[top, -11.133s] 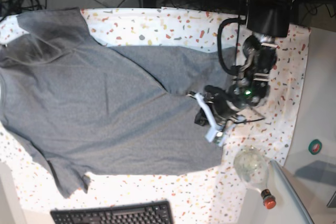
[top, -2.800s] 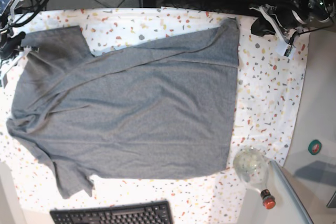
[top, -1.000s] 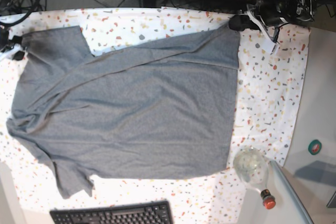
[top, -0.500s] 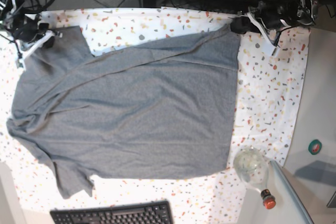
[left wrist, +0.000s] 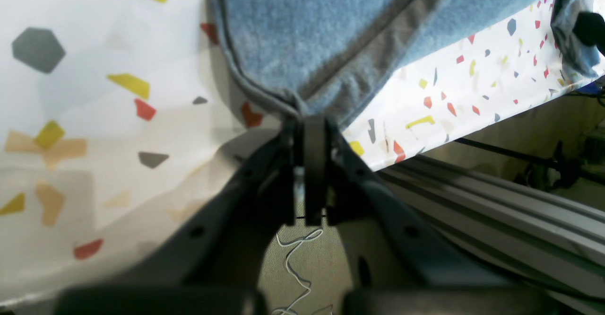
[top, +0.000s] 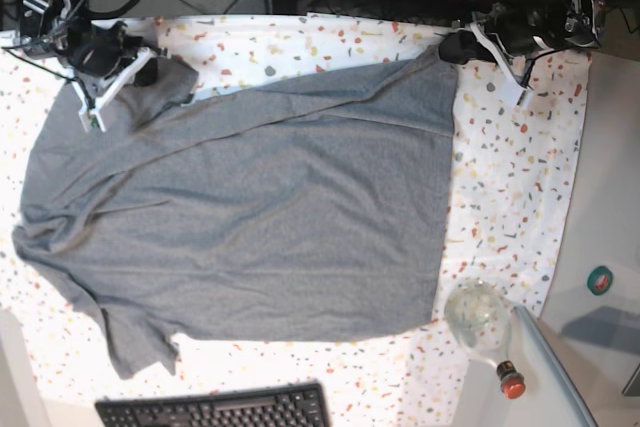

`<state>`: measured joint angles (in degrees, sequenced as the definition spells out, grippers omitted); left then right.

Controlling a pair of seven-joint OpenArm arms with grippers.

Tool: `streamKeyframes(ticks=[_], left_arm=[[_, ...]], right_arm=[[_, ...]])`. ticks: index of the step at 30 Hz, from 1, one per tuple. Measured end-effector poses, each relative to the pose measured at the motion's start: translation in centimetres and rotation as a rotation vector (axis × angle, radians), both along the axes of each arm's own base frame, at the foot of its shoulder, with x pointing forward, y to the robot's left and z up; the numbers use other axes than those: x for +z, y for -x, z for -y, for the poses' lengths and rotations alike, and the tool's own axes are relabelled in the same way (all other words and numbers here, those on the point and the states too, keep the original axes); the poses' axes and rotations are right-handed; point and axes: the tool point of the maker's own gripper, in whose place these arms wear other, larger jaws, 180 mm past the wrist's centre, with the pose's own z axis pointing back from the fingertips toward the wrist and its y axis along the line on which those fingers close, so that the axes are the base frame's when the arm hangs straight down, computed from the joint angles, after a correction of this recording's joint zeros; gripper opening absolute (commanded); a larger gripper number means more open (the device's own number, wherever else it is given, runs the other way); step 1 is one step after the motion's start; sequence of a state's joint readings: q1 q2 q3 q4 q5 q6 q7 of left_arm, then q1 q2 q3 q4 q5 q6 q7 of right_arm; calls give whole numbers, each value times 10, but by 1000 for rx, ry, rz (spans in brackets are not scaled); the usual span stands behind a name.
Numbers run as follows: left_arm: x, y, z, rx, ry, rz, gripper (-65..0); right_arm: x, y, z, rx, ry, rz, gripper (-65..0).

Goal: Layout the t-shirt on the table in an organized manner, then fold the t-shirt properly
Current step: 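Grasp the shirt's shoulder corner with the right gripper and pull outward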

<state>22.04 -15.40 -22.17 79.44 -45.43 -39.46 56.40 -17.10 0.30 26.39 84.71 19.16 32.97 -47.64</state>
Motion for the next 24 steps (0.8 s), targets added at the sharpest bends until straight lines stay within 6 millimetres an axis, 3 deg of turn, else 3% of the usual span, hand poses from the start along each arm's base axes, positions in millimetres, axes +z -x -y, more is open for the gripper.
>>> streamKeyframes(ticks=[4,6,8,11,13,19,24], left_arm=[[1,-3,-1,-2,-2,4,-650],[2,-6,-1,-1,-3,11,-650],[2,-6,-1,-2,-3,12,-650],[1,-5,0,-2,-2,9,-650],[1,-5,-1,-3,-4,9,-650],[1,-5,-1,-2,-3,9,-650],[2,-6,-1,-1,-2,10,-650]], right_arm=[[37,-15,26,-33,77,119,-650],[59,-24,55,-109,130,189,-650],[68,-26,83,-197,169,211,-635],[56,-20,113,-330,151,160,-378],[40,-9,127,-395,121,98,-269],[2,10,128,-404,10,13,-261],[-2,3,132,-421,-22,37,-261]])
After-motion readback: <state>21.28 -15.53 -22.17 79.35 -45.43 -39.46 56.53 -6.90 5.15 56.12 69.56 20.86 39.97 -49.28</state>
